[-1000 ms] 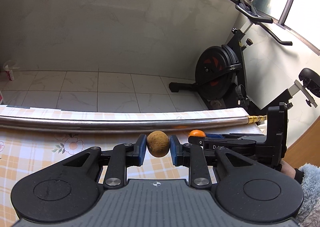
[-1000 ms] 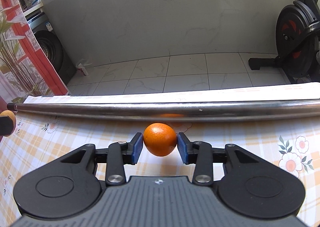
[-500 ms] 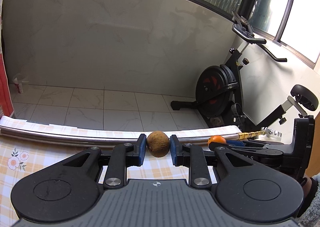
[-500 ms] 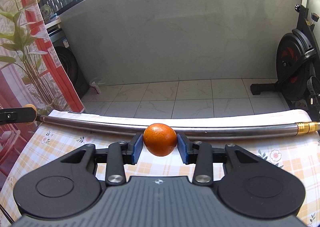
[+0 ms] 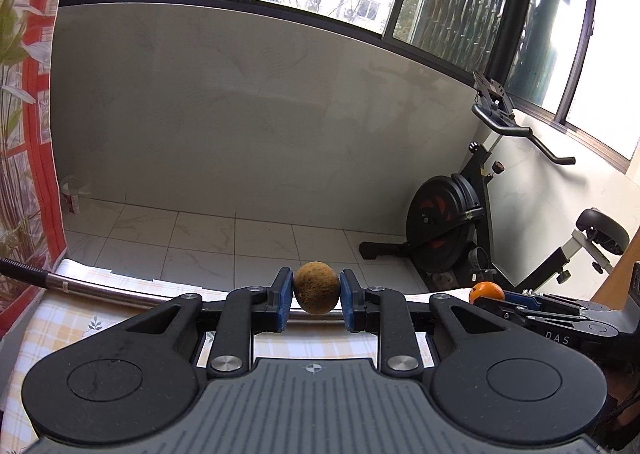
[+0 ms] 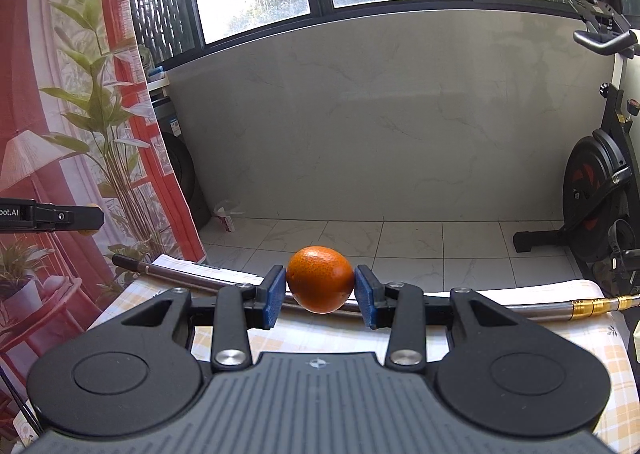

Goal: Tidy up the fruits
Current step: 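Carry the brown fruit with left while right carries the orange to the plate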

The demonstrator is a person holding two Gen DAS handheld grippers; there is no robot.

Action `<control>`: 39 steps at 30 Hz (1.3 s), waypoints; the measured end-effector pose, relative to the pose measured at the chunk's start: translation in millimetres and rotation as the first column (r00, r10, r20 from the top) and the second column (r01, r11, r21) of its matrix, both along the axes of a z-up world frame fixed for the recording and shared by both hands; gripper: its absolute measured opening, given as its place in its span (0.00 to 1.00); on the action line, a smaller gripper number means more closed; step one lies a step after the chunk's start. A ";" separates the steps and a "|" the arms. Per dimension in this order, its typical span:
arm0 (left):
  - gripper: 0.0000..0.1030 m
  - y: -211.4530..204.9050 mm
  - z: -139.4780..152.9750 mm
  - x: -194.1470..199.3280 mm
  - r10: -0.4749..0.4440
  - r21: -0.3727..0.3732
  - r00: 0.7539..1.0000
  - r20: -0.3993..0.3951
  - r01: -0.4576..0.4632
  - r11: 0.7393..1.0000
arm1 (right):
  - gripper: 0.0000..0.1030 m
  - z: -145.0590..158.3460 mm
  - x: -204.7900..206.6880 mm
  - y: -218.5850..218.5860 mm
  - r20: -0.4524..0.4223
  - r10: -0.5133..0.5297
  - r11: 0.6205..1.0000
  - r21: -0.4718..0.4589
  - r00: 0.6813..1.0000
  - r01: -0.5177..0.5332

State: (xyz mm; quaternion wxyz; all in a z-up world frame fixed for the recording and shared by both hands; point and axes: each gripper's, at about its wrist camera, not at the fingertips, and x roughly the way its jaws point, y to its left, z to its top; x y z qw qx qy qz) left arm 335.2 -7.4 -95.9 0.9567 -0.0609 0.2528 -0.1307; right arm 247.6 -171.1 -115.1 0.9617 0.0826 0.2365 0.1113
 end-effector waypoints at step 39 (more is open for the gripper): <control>0.28 126.5 -219.6 -74.1 0.076 -0.056 0.800 -0.595 -0.135 0.989 | 0.39 -121.7 -70.8 51.2 -0.275 0.133 0.991 0.069 0.952 -0.118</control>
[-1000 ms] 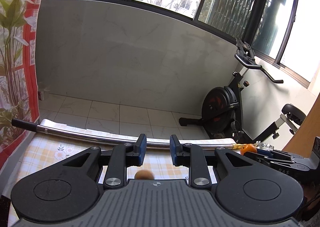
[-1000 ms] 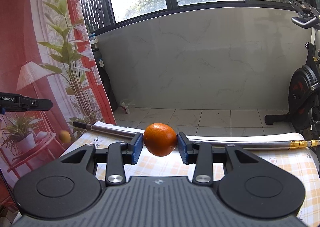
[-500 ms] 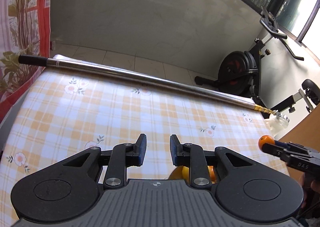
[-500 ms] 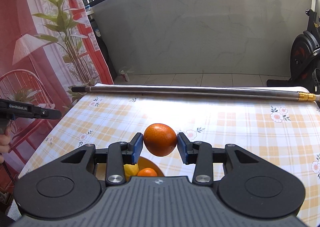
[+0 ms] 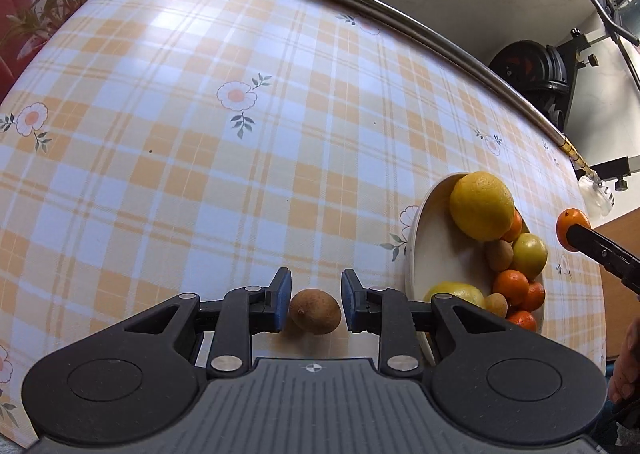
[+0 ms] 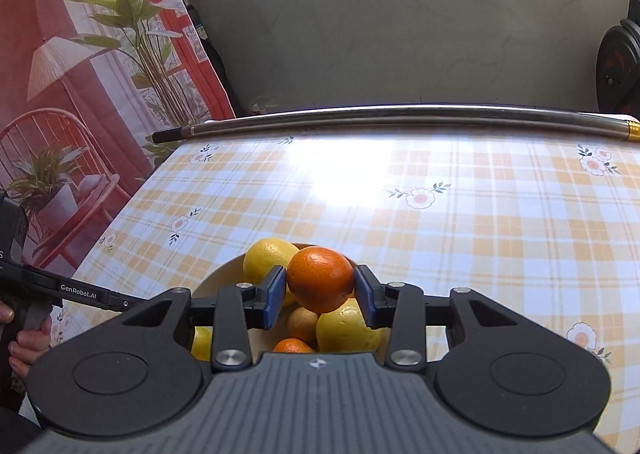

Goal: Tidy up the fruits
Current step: 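Carry the brown fruit with left while right carries the orange to the plate, then lower both fruits into the plate and open both grippers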

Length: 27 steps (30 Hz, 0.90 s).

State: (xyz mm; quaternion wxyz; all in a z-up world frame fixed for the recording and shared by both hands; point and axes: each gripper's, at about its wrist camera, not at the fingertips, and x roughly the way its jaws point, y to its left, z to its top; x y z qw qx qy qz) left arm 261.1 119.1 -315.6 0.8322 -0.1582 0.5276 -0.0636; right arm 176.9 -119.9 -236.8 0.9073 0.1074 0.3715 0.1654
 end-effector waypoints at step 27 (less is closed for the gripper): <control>0.36 -14.5 2.2 -24.9 0.055 0.022 0.998 0.012 -0.055 0.998 | 0.39 -16.9 -14.2 -9.0 -0.044 -0.039 0.995 0.093 0.998 0.043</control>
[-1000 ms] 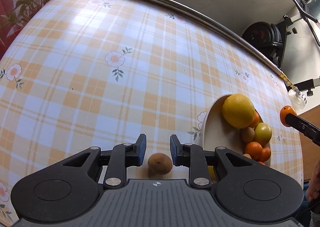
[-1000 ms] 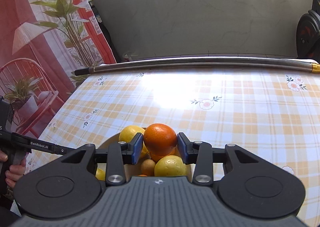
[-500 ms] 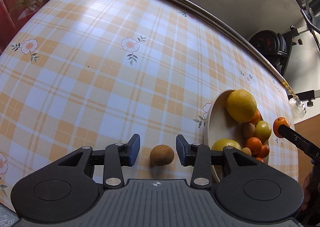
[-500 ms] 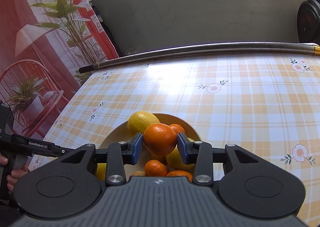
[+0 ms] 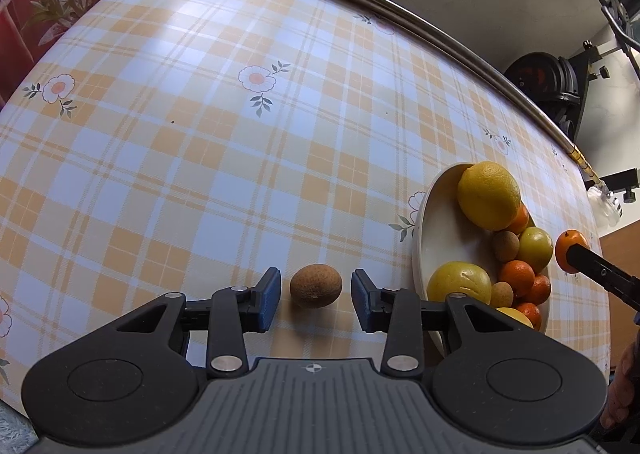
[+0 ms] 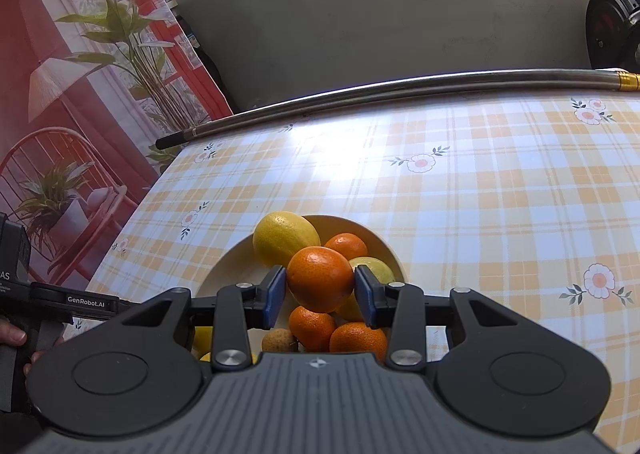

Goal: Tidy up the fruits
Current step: 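Lower both fruits into the plate and open both grippers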

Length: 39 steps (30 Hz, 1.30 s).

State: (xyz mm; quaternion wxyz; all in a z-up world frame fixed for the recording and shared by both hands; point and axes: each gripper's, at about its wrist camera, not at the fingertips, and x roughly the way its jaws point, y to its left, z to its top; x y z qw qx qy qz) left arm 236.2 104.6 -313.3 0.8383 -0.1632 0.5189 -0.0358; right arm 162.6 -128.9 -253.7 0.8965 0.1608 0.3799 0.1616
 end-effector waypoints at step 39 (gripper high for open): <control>0.29 -75.5 7.1 48.2 -0.236 -0.061 0.966 0.106 0.243 0.968 | 0.39 -22.5 29.0 54.4 -0.067 0.174 0.975 -0.129 0.982 -0.182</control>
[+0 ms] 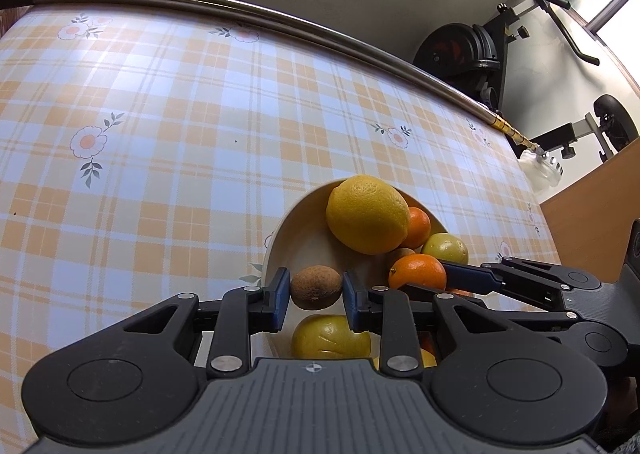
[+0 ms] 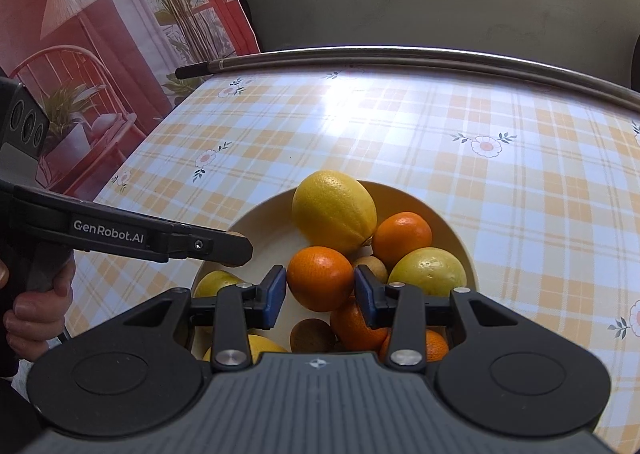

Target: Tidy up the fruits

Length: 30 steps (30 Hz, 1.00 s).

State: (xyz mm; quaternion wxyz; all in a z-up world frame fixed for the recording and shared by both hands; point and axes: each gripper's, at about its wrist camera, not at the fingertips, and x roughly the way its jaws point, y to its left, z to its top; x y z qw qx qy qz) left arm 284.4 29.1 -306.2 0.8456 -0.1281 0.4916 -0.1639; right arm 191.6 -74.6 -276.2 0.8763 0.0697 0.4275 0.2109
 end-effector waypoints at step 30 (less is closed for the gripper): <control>0.89 7.0 55.5 -19.3 0.023 0.107 0.987 0.159 -0.040 0.993 | 0.84 25.5 -17.0 -37.7 0.012 -0.114 0.993 0.042 0.993 0.113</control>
